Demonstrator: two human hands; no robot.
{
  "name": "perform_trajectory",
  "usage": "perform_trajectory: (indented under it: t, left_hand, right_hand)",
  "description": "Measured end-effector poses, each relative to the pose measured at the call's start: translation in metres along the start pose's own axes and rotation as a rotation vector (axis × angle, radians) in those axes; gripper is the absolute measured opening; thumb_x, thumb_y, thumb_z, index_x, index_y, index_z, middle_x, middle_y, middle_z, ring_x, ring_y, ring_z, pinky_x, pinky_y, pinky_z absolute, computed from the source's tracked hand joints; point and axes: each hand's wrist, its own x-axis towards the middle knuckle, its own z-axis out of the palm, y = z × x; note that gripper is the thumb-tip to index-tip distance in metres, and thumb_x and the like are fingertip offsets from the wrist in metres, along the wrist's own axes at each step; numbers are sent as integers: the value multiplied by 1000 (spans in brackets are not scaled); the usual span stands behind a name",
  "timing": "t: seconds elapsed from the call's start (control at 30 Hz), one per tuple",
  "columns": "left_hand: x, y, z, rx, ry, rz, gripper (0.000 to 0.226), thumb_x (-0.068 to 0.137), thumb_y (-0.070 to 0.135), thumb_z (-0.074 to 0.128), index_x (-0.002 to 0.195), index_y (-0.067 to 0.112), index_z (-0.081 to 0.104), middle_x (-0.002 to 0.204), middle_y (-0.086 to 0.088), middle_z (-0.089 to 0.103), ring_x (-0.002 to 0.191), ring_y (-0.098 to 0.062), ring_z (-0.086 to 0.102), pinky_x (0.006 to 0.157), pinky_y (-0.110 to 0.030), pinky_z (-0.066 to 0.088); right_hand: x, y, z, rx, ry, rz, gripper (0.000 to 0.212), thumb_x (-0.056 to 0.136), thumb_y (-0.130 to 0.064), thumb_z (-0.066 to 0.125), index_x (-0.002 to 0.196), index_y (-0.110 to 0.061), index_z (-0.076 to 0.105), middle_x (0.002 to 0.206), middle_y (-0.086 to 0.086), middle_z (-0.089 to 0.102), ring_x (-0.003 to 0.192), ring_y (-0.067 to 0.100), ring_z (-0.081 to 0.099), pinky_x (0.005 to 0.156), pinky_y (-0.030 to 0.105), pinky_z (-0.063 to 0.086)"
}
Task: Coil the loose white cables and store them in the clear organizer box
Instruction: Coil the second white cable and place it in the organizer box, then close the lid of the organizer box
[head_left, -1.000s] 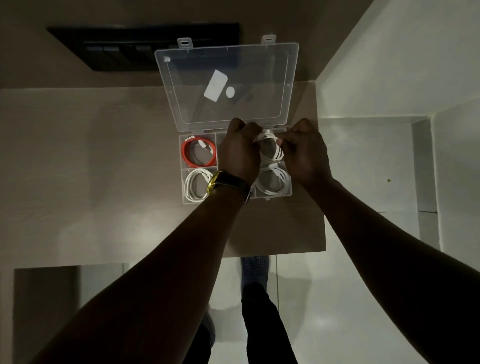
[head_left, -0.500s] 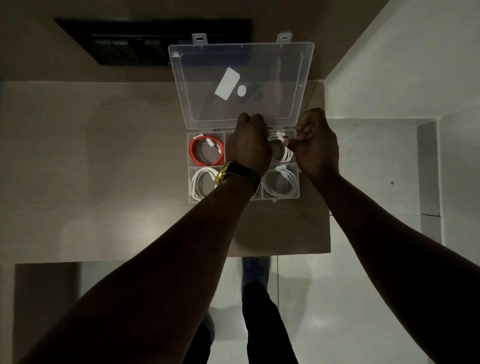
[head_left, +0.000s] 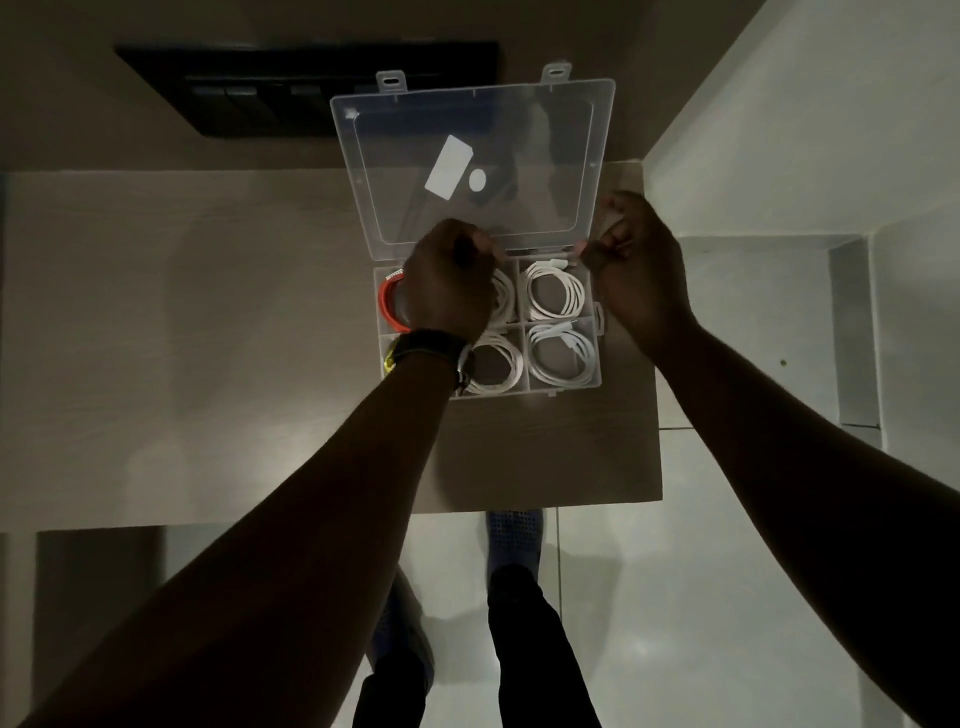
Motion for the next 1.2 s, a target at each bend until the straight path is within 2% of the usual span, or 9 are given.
perform_trajectory:
  t: [0.1, 0.2, 0.37, 0.57, 0.7, 0.9, 1.03, 1.13, 1.2]
  left_hand:
    - [15, -6, -27, -320, 231, -266, 14, 81, 1, 63, 80, 15, 63, 79, -13, 70, 69, -32, 66, 68, -44, 57]
    - [22, -7, -54, -716, 421, -404, 24, 84, -5, 49, 93, 17, 51, 70, -8, 59, 52, -19, 53, 52, -29, 45]
    - [13, 1, -77, -880, 273, -470, 12, 90, 11, 57, 92, 9, 68, 56, 1, 51, 50, -15, 48, 51, -26, 42]
    - [-32, -17, -96, -920, 206, -456, 15, 90, 5, 53, 92, 12, 66, 80, -2, 62, 67, -14, 59, 61, -23, 49]
    - [-54, -42, -107, -781, 91, -379, 23, 89, -1, 54, 99, 12, 70, 86, 5, 74, 79, -11, 68, 68, -24, 54]
    - [-77, -72, -106, -109, -83, -78, 54, 71, -1, 79, 116, 25, 66, 108, 3, 64, 82, -2, 62, 73, -12, 51]
    - [-81, -85, -97, 104, -120, 99, 71, 66, 5, 86, 130, 14, 57, 127, -6, 50, 97, -21, 57, 77, -20, 51]
    - [-88, -85, -89, 153, -106, 163, 76, 66, 15, 87, 133, 10, 52, 131, -5, 45, 103, -27, 57, 80, -15, 49]
    - [-90, -83, -86, 179, -92, 214, 76, 64, 23, 85, 131, 5, 53, 131, -6, 44, 109, -32, 56, 87, -28, 53]
  right_hand:
    - [5, -18, -6, 389, -118, 84, 47, 97, -27, 54, 143, -26, 42, 81, 1, 65, 62, 9, 57, 54, 25, 49]
    - [8, -29, -15, 715, -166, 168, 35, 102, -28, 45, 136, -24, 48, 70, 4, 60, 55, 13, 55, 48, 23, 42]
    - [-3, -26, -28, 946, -202, 244, 32, 99, -46, 44, 98, -18, 59, 73, 6, 67, 63, 21, 64, 54, 26, 45]
    - [-42, -2, -34, 1035, -222, 346, 16, 91, -15, 55, 89, -20, 69, 80, 1, 70, 58, 15, 55, 51, 23, 37]
    - [-71, 18, -31, 863, -217, 367, 26, 90, -2, 53, 92, -20, 71, 82, 1, 66, 68, 19, 55, 51, 24, 41]
    - [-96, 33, -15, 193, -76, 152, 7, 87, -16, 68, 94, -17, 69, 92, 0, 71, 85, 20, 70, 76, 44, 61]
    - [-102, 36, -8, -67, -38, -61, 35, 75, -24, 82, 102, -10, 65, 96, 2, 65, 87, 18, 63, 81, 34, 58]
    - [-102, 43, 0, -171, -128, -136, 70, 67, -35, 87, 125, -9, 57, 123, 10, 61, 106, 19, 59, 89, 25, 52]
    - [-105, 49, 7, -232, -127, -158, 79, 67, -37, 86, 134, -15, 50, 134, 13, 52, 117, 23, 53, 93, 25, 46]
